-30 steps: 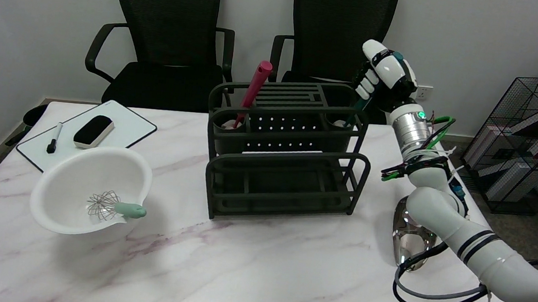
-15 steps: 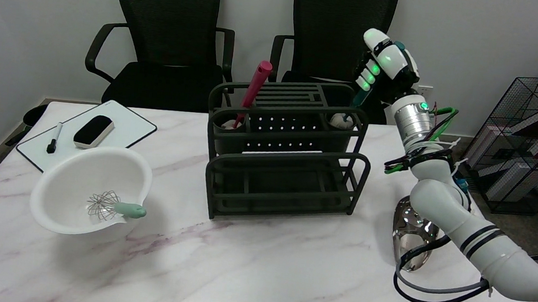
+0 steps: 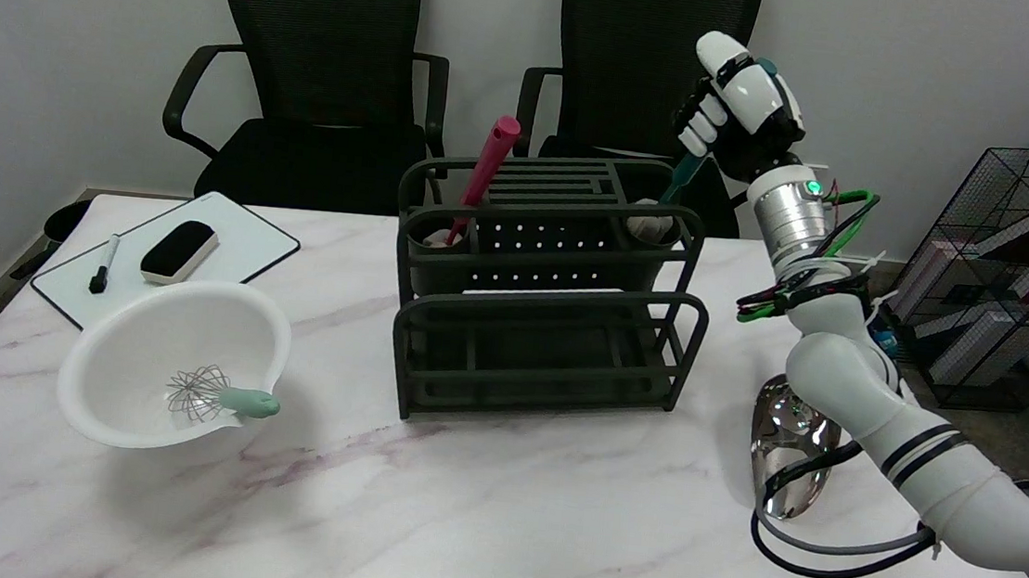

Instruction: Pick up the blue sponge bottle brush.

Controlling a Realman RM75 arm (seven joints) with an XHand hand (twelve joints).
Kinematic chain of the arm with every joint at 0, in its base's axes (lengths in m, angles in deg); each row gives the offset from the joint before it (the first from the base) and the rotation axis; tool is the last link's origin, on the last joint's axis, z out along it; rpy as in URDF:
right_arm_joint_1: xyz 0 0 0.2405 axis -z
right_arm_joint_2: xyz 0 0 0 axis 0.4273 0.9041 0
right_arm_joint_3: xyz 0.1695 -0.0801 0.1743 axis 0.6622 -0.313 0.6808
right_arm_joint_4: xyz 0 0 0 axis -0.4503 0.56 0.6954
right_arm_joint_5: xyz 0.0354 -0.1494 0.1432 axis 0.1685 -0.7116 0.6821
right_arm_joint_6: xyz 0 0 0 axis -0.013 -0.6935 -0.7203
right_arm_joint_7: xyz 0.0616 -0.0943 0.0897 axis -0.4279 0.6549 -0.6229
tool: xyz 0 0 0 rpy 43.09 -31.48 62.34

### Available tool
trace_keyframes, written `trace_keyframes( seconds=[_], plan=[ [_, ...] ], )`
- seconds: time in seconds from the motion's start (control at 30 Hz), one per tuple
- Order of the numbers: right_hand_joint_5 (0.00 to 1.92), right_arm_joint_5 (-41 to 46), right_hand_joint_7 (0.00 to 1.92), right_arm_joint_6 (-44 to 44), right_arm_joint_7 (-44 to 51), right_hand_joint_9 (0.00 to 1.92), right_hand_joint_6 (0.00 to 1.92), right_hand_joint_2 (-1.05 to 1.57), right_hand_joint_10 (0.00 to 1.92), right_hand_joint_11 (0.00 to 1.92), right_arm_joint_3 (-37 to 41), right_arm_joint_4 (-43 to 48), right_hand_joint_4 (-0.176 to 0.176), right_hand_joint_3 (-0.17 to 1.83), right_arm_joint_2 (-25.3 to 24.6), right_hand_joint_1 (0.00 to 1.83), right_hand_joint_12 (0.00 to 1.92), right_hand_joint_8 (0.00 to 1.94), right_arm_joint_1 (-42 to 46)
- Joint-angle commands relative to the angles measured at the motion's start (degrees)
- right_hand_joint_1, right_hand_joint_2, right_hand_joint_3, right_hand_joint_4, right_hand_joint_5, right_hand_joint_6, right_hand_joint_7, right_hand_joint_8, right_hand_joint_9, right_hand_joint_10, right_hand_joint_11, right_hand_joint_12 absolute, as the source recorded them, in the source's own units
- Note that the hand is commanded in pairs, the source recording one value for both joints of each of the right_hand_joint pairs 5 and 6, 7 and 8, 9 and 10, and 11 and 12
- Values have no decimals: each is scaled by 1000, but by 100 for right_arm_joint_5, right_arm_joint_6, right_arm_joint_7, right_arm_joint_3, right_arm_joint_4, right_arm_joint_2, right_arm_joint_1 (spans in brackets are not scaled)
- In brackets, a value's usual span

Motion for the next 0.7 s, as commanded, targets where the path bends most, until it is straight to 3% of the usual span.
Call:
trace_keyframes(
  seconds=[0.03, 0.47, 0.7],
  plan=[
    [1920, 20, 1920, 45, -9, 1920, 1920, 1571, 1920, 1920, 170, 319, 0, 690, 8, 833, 1920, 1920, 62],
    [1920, -44, 1920, -19, 39, 1920, 1920, 1571, 1920, 1920, 556, 1165, 0, 643, 16, 855, 1920, 1920, 306],
    [1920, -52, 1920, -19, 39, 1920, 1920, 1571, 1920, 1920, 562, 1601, 0, 574, 16, 991, 1920, 1920, 387]
  ],
)
